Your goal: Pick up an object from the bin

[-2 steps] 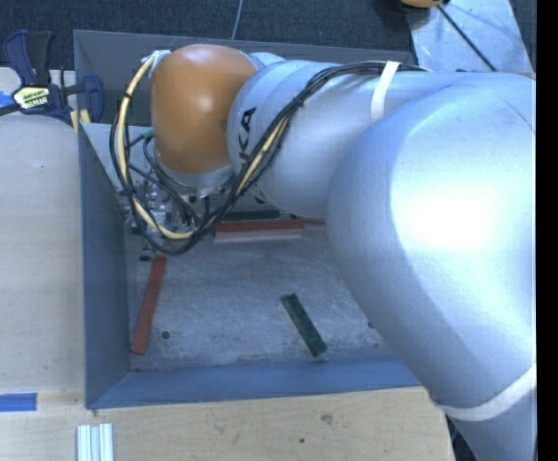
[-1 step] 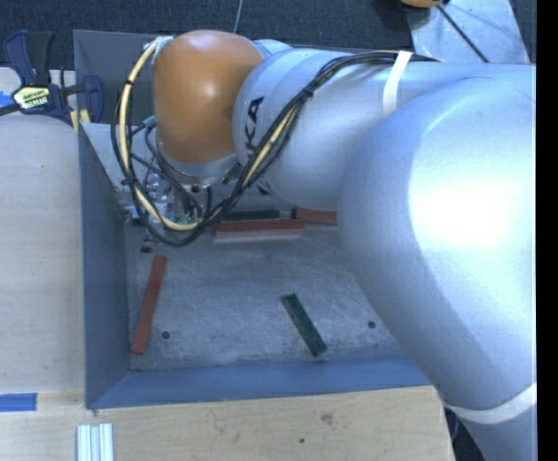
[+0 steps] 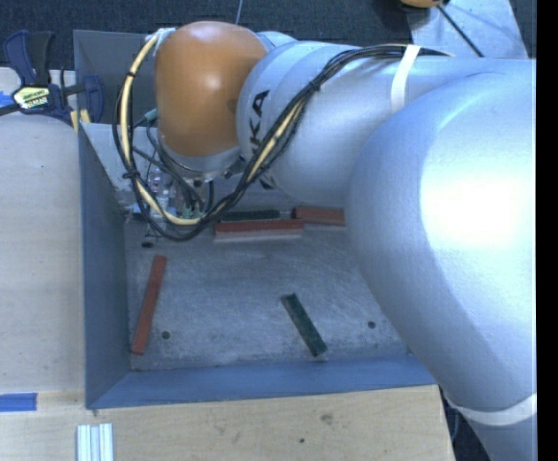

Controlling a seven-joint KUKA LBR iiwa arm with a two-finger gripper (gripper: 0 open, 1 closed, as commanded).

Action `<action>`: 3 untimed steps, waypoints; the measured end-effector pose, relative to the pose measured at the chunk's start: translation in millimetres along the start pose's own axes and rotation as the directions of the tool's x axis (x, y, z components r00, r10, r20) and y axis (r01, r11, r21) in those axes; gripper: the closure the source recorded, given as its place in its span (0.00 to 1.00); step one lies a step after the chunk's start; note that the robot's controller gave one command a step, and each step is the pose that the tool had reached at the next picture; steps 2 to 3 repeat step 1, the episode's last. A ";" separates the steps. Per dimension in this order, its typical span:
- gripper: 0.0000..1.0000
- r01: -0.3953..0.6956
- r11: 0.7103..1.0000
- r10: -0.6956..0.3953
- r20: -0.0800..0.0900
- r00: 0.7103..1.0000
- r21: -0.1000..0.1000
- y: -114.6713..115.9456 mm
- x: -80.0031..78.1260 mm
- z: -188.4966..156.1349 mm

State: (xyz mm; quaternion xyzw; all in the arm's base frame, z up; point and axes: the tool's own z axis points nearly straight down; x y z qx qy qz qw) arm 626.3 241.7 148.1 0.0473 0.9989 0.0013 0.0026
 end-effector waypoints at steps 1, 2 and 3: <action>1.00 0.000 1.000 0.000 -0.001 1.000 0.001 -0.4 0.4 -12.2; 1.00 0.000 1.000 0.000 -0.001 1.000 0.001 -0.4 0.4 -12.2; 1.00 0.000 1.000 0.000 -0.001 1.000 0.001 -0.4 0.4 -12.2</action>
Offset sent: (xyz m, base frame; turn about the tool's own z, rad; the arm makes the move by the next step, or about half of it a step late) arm 0.0001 0.0000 0.0075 0.0000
